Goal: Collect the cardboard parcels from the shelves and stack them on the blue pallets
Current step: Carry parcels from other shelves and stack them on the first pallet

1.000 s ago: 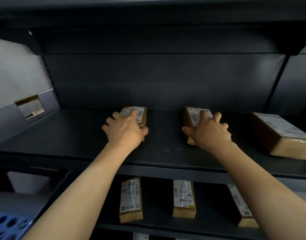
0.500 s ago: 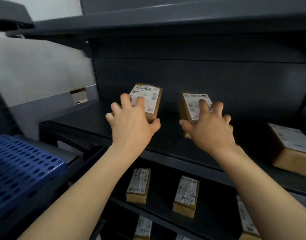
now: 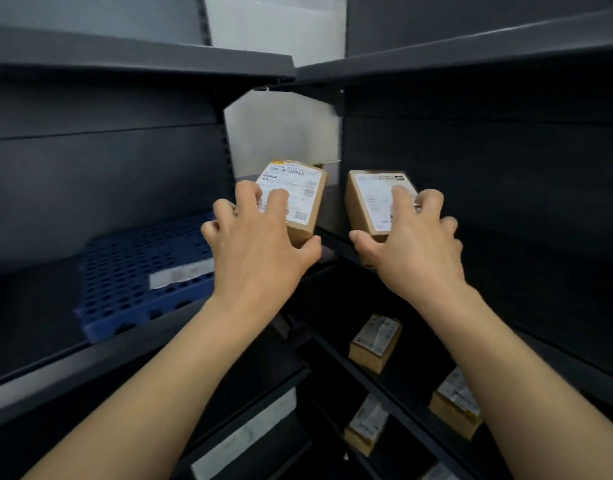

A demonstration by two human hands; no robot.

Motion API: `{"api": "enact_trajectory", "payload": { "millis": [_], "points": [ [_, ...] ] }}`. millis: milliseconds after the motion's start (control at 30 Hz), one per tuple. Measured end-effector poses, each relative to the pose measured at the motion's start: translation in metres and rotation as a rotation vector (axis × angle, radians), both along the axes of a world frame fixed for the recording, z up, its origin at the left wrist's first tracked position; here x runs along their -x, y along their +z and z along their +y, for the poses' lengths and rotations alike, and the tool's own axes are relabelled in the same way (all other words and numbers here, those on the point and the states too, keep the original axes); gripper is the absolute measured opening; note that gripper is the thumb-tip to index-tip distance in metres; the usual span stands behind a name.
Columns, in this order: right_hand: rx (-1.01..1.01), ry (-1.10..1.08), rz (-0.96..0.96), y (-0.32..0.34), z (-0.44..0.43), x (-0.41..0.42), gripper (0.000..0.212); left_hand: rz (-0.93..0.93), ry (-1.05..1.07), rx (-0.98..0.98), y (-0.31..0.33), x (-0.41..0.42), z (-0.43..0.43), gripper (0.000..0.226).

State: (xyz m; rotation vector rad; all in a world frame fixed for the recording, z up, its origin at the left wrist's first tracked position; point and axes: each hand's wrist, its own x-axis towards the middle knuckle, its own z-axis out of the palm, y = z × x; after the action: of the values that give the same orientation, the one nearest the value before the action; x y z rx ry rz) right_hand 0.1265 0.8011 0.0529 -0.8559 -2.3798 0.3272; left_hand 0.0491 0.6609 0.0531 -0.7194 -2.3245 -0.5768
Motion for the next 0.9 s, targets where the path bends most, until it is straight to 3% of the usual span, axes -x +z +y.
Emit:
{"api": "enact_trajectory", "payload": {
  "millis": [400,900],
  "points": [
    [-0.071,0.402,0.020,0.014,-0.203,0.085,0.068,-0.005,0.370,-0.044,0.007,0.022,-0.219,0.064],
    [-0.088,0.700,-0.067,0.013,-0.421,0.166,0.079,-0.099,0.649,-0.095,0.000,0.069,-0.440,0.068]
  ]
}}
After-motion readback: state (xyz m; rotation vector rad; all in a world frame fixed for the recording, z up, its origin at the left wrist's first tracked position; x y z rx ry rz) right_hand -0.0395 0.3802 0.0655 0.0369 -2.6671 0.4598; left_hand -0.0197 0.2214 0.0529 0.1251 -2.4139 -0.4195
